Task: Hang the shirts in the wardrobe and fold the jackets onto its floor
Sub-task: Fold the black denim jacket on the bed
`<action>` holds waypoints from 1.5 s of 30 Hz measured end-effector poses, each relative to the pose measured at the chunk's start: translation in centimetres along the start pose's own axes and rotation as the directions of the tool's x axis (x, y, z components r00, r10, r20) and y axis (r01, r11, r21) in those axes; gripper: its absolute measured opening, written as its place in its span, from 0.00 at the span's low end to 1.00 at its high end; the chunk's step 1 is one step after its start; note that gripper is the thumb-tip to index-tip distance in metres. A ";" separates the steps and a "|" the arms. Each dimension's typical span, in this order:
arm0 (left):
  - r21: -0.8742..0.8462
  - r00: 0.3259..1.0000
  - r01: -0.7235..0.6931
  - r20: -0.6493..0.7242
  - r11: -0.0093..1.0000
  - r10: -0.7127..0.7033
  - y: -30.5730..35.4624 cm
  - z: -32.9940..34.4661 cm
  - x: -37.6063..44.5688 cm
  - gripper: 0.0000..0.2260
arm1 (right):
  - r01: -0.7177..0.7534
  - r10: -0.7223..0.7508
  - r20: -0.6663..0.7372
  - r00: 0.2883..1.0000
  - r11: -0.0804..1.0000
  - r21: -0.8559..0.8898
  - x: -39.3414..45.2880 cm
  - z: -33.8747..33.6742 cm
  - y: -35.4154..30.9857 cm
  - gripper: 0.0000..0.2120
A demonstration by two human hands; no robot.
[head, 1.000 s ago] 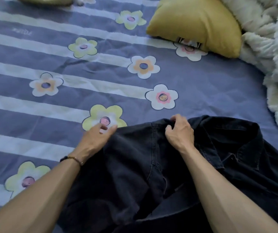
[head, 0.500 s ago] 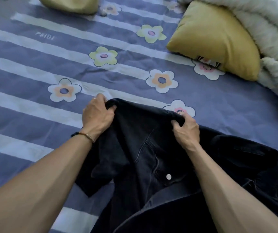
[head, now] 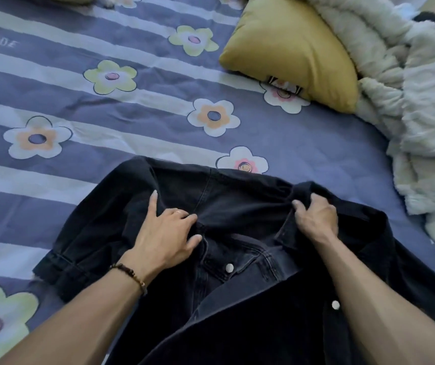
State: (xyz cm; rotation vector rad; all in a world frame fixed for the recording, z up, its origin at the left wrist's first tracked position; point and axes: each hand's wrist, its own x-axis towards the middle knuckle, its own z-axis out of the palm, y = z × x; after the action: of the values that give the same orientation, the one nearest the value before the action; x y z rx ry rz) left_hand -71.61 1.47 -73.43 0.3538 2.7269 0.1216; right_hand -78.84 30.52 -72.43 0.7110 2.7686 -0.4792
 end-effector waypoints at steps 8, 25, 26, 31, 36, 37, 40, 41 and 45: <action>0.116 0.986 0.051 -0.162 0.992 -0.032 2.1 1.9 -3.0 0.30 | -0.088 0.148 -0.108 0.983 0.899 0.429 -2.5 0.4 1.5 0.36; -0.724 0.921 0.231 -0.053 0.650 -0.386 1.8 9.9 -25.3 0.22 | -0.078 0.180 -0.050 0.982 0.637 0.767 -22.2 4.0 6.5 0.05; -0.756 0.912 0.261 -0.011 0.600 -0.410 1.6 10.3 -25.6 0.20 | -0.134 0.255 -0.046 0.966 0.645 0.752 -22.9 3.6 8.6 0.08; -0.671 0.979 0.196 0.087 0.715 -0.187 0.8 12.5 -27.8 0.36 | -0.046 -0.018 0.144 0.989 0.901 0.431 -35.5 9.3 17.2 0.15; -0.470 0.994 -0.063 0.046 0.881 0.096 -0.2 14.8 -30.2 0.52 | 0.275 -0.280 -0.053 0.959 0.958 -0.084 -41.6 13.5 20.3 0.26; -0.417 0.994 -0.081 0.036 0.905 0.105 -0.4 15.3 -30.3 0.52 | 0.287 -0.305 -0.129 0.944 0.948 -0.140 -41.1 13.6 19.9 0.22; -0.396 0.993 -0.061 -0.118 0.916 0.015 0.1 14.9 -30.0 0.41 | 0.305 -0.358 -0.207 0.910 0.919 -0.251 -39.7 12.8 18.5 0.15; -0.422 0.980 -0.047 -0.196 0.905 -0.040 0.4 14.3 -29.6 0.35 | 0.317 -0.367 -0.222 0.903 0.920 -0.232 -39.5 12.3 18.1 0.14; -0.545 0.895 -0.022 -0.384 0.838 -0.227 1.9 11.7 -30.7 0.25 | 0.417 -0.429 -0.282 0.858 0.903 -0.103 -44.7 10.9 21.7 0.09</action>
State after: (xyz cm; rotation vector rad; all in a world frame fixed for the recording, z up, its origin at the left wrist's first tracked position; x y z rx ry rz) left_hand -39.19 -4.30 -72.79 0.0014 2.9629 1.0334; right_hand -28.20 25.61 -74.05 0.1599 3.2242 -0.4235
